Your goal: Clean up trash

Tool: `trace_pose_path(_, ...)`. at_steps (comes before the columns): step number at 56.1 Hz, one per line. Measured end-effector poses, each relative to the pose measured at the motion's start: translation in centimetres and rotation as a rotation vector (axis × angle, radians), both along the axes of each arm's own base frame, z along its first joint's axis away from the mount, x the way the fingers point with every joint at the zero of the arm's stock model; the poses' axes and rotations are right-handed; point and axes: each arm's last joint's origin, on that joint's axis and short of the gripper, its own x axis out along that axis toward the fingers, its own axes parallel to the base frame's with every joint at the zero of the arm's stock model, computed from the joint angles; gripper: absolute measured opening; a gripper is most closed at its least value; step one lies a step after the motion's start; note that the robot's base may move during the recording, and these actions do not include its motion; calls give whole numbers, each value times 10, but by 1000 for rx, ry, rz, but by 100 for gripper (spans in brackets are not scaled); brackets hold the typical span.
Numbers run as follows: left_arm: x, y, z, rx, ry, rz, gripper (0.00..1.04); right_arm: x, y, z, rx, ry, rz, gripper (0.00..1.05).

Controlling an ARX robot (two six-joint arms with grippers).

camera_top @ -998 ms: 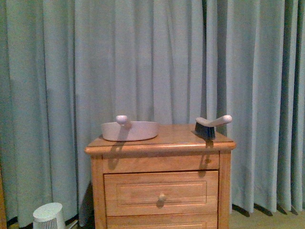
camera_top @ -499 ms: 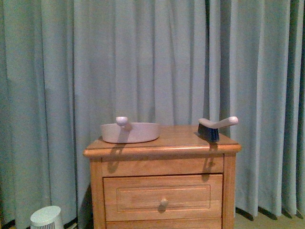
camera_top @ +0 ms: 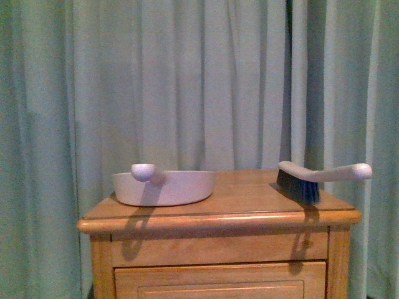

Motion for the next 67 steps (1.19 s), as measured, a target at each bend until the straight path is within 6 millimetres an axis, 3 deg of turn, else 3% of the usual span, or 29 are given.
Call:
trace_pose_path(47, 0, 0, 0, 0, 0, 0, 97, 0, 0, 0, 0, 0, 0, 97)
trace_pose_path(51, 2, 0, 0, -62, 62, 13, 97, 0, 0, 0, 0, 0, 0, 97)
trace_pose_path(54, 10, 2, 6, -135, 120, 16, 97, 0, 0, 0, 0, -1, 0, 97)
trace_pose_path(59, 33, 4, 35, -150, 168, 27, 97, 0, 0, 0, 0, 0, 0, 97)
trace_pose_path(67, 93, -12, 88, -64, 303, -51, 97, 0, 0, 0, 0, 0, 0, 97)
